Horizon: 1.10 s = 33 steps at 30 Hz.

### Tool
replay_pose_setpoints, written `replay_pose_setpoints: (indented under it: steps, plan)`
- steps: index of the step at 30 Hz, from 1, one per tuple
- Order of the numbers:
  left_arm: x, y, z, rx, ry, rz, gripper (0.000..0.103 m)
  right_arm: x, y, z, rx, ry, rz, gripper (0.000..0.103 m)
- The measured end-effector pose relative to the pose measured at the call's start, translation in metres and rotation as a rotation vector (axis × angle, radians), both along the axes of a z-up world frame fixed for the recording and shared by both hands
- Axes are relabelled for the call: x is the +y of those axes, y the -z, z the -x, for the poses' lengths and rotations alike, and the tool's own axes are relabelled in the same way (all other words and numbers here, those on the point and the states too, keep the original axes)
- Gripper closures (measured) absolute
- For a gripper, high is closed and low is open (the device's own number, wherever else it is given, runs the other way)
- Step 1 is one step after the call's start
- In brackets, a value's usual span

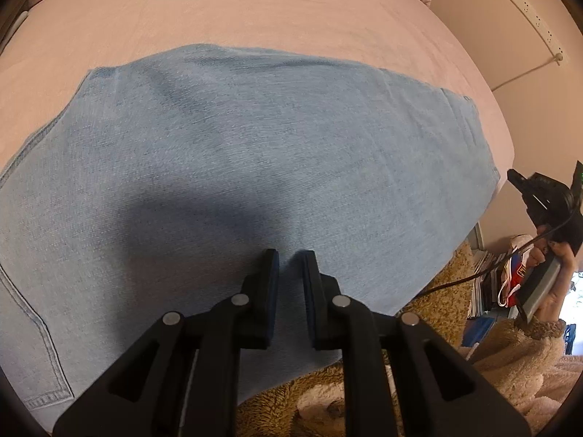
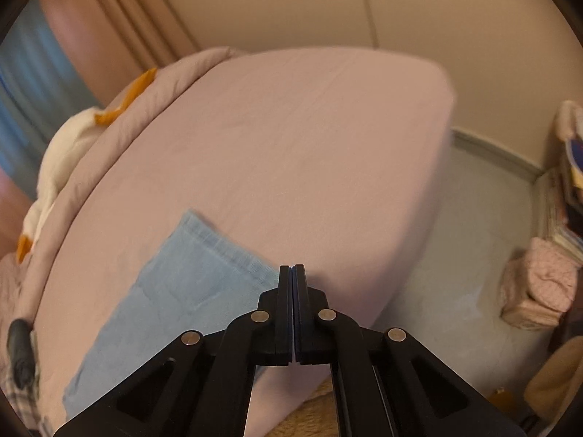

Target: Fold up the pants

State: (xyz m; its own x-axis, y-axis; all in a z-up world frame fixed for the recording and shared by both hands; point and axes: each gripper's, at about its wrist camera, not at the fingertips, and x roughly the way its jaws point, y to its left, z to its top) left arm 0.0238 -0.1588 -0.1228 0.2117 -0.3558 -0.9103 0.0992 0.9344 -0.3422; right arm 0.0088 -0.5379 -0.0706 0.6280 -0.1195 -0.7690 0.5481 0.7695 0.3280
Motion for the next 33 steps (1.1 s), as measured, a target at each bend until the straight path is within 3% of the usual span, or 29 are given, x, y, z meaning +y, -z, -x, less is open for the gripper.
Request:
replay_pose_setpoints:
  steps: [4,7,9,10,11,13,15,16,21,25,29,33]
  plan:
    - [-0.003,0.000,-0.002,-0.004,0.004,-0.007,0.089,-0.013,0.009,0.005,0.005,-0.043,-0.124,0.101]
    - [-0.003,0.000,-0.002,-0.005,0.001,-0.004,0.089,-0.016,0.018,0.004,0.021,-0.054,-0.163,0.094]
    - [-0.003,0.000,-0.003,-0.005,0.002,-0.002,0.089,-0.015,0.021,-0.002,0.027,-0.055,-0.175,0.079]
    - [-0.004,0.001,-0.002,-0.005,0.002,-0.001,0.089,-0.015,0.025,-0.006,0.026,-0.063,-0.195,0.064]
    - [-0.003,0.001,-0.002,-0.005,0.002,0.001,0.089,-0.015,0.029,-0.007,0.025,-0.069,-0.209,0.059]
    - [-0.001,0.001,-0.002,-0.005,0.001,0.004,0.089,-0.010,0.036,-0.015,0.040,-0.069,-0.217,0.064]
    - [-0.001,0.001,-0.002,-0.003,0.004,0.003,0.089,-0.003,0.033,-0.014,0.039,-0.051,-0.146,0.087]
    - [0.000,0.001,-0.002,-0.003,0.005,0.002,0.089,0.001,0.027,-0.012,0.023,-0.046,-0.121,0.089]
    - [-0.001,0.000,-0.002,-0.004,0.011,0.001,0.089,0.005,0.007,-0.003,0.005,-0.017,-0.059,0.093]
    - [0.002,0.001,-0.002,-0.004,0.013,0.010,0.089,0.011,0.030,-0.017,0.100,-0.022,0.020,0.093]
    - [0.004,0.000,-0.001,-0.008,0.015,0.012,0.089,0.008,0.033,-0.015,0.084,-0.005,-0.002,0.093]
    - [0.002,-0.001,-0.001,-0.009,0.016,0.002,0.089,0.013,0.031,-0.020,0.105,-0.018,0.046,0.093]
